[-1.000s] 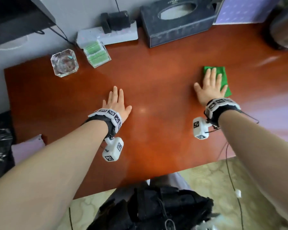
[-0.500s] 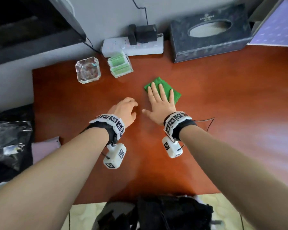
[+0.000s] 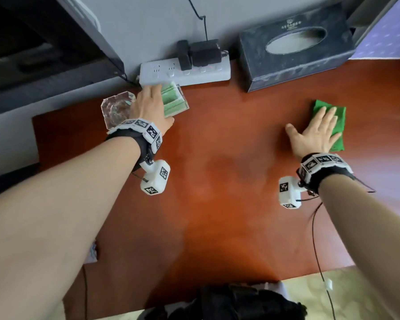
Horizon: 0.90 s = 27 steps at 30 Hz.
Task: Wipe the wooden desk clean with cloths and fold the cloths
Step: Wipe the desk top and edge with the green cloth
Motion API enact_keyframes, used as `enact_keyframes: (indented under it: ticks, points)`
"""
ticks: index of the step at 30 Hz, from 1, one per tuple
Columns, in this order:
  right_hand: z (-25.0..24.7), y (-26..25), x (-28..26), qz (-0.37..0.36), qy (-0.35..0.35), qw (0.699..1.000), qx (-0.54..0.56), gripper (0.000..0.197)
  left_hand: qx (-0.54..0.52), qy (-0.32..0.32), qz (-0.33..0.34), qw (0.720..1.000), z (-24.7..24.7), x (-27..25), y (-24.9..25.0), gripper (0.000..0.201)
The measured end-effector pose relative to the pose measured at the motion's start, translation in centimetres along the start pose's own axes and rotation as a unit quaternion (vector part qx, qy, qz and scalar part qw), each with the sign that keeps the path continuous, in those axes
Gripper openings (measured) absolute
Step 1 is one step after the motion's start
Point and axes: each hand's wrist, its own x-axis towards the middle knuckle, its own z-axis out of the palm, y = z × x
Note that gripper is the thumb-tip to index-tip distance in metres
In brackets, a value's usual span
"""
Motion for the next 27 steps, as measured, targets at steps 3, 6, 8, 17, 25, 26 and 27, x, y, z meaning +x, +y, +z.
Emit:
enact_keyframes:
  ticks: [3, 6, 8, 17, 25, 26, 27]
  points:
    - [1.3, -2.8, -0.9, -0.049, -0.021, 0.998, -0.027, 0.1, -0.029, 0.012, -0.006, 0.999, 0.8, -0.1, -0.2, 0.07]
    - [3.5, -7.2, -2.9, -0.172, -0.057, 0.98, -0.08, 0.099, -0.062, 0.014, -0.006, 0.998, 0.9, -0.4, -0.7, 0.058]
    - [5.3, -10.7, -4.6, -0.259, -0.079, 0.955, -0.117, 0.099, -0.076, 0.009, -0.003, 0.997, 0.7, -0.7, -1.1, 0.055]
    - [9.8, -21.7, -8.7, -0.386, -0.146, 0.894, -0.174, 0.099, -0.12, 0.045, -0.027, 0.991, -1.8, -3.4, -5.2, 0.056]
    - [11.7, -22.6, -12.0, -0.531, -0.191, 0.792, -0.231, 0.093, -0.119, 0.062, -0.018, 0.991, -3.6, -4.0, -6.4, 0.054]
    - [11.3, -22.2, -11.2, -0.534, -0.186, 0.792, -0.231, 0.09, -0.119, 0.061, -0.017, 0.991, -3.6, -3.9, -6.2, 0.055]
    - [10.7, -21.7, -10.0, -0.524, -0.178, 0.802, -0.227, 0.089, -0.119, 0.06, -0.016, 0.991, -3.4, -3.8, -6.0, 0.055]
